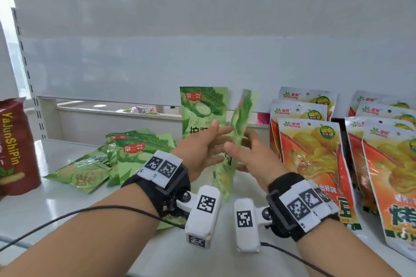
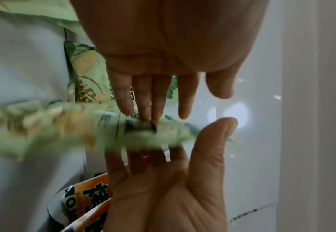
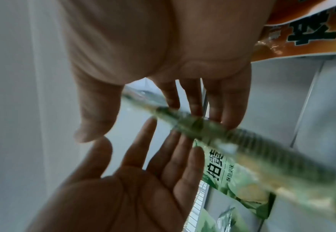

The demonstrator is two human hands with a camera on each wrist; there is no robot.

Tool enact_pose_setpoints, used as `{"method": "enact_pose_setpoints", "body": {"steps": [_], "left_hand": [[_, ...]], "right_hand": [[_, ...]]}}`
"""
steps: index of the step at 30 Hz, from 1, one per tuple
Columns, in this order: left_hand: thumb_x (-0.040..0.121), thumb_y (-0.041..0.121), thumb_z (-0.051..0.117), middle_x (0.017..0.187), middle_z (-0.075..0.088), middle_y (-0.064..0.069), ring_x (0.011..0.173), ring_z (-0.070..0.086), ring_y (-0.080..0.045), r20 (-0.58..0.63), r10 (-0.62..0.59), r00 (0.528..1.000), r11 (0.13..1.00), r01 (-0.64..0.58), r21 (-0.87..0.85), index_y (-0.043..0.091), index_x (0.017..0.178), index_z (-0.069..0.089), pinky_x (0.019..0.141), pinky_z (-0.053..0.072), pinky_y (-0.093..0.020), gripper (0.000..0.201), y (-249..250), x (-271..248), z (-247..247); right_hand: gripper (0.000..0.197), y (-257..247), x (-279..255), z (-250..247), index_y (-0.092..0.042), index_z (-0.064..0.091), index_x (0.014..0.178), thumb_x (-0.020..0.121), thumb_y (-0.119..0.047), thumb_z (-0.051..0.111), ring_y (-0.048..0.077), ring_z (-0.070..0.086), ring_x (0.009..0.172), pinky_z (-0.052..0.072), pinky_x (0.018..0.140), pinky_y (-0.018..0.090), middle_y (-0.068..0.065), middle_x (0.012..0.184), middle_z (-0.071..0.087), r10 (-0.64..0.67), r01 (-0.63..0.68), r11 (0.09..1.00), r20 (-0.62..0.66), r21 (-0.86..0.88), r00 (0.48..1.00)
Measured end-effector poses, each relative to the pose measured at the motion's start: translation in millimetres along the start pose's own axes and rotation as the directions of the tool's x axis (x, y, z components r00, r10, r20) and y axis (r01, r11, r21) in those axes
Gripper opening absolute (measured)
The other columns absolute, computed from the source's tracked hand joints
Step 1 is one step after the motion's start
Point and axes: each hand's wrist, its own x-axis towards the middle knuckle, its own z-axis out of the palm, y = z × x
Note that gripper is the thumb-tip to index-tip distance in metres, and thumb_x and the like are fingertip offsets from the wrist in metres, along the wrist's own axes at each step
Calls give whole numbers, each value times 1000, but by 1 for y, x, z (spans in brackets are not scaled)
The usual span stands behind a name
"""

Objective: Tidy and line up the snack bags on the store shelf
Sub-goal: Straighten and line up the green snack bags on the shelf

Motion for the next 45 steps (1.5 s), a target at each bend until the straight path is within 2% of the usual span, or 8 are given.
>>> {"method": "enact_pose_setpoints", "body": {"steps": [4, 8, 13, 18, 25, 34, 39, 45], "left_hand": [[69, 72, 34, 106, 73, 5, 97, 68, -9, 85, -28, 996, 999, 30, -22, 28, 103, 68, 80, 51, -28, 65, -2, 9, -9], [91, 62, 31, 93, 75, 3, 88, 68, -15, -36, -36, 999, 996, 33, -78, 22, 101, 68, 70, 50, -29, 55, -4, 19, -34], [96, 53, 38, 83, 76, 3, 83, 67, -17, -126, -55, 990, 993, 41, -111, 20, 94, 69, 68, 49, -30, 46, -8, 30, -73], [96, 43, 48, 80, 73, 2, 75, 64, -13, -161, -69, 985, 987, 43, -156, 18, 91, 68, 64, 49, -28, 32, -10, 40, -96], [95, 34, 53, 107, 65, -3, 95, 61, -15, -169, -109, 980, 970, 68, -232, 13, 124, 56, 69, 48, -27, 35, -25, 62, -113], [96, 33, 51, 120, 55, -6, 110, 53, -19, -146, -81, 986, 971, 45, -233, 17, 136, 45, 90, 46, -33, 43, -44, 84, -126], [94, 26, 55, 107, 53, 7, 94, 55, -7, -134, -13, 991, 962, -24, -272, 26, 119, 52, 88, 41, -33, 24, -44, 81, -121], [90, 42, 56, 146, 42, 3, 127, 41, -11, -75, 87, 993, 996, -89, -23, 25, 145, 34, 107, 32, -33, 62, -36, 80, -121]], "right_hand": [[30, -1, 10, -5, -22, 58, 116, 87, -14, 60, 18, 63, 93, 50, 83, 35, -3, 102, 67, -75, -32, 954, -344, -297, 936], [27, -5, 17, -14, -19, 54, 116, 90, -11, 54, 13, 57, 82, 44, 76, 28, 1, 106, 63, 22, -169, 950, -486, -262, 874], [65, -18, 26, -20, -17, 30, 138, 82, -8, 62, 18, 56, 89, 43, 67, 26, 0, 111, 53, -18, -142, 974, -691, -174, 722], [68, -36, 35, -11, -20, 33, 136, 75, -8, 61, 27, 30, 132, 30, 107, 42, 7, 144, 33, -321, -99, 907, -823, -410, 469], [26, -14, 86, 29, -17, 62, 112, 87, -11, 59, 13, 56, 102, 42, 85, 24, -5, 108, 61, -2, -171, 937, -493, -304, 870], [66, 20, 139, 50, -14, 31, 144, 88, -25, 63, 27, 38, 132, 31, 98, 31, 8, 148, 36, 221, -332, 929, -476, -162, 851], [30, 12, 131, 63, -10, 63, 109, 93, -34, 55, 28, 61, 105, 47, 75, 25, 12, 119, 65, 50, -206, 936, -470, -286, 881], [23, -18, 97, 62, -22, 66, 79, 96, -24, 51, 25, 67, 91, 50, 92, 50, 8, 93, 72, -16, -56, 990, -490, -132, 871]]}}
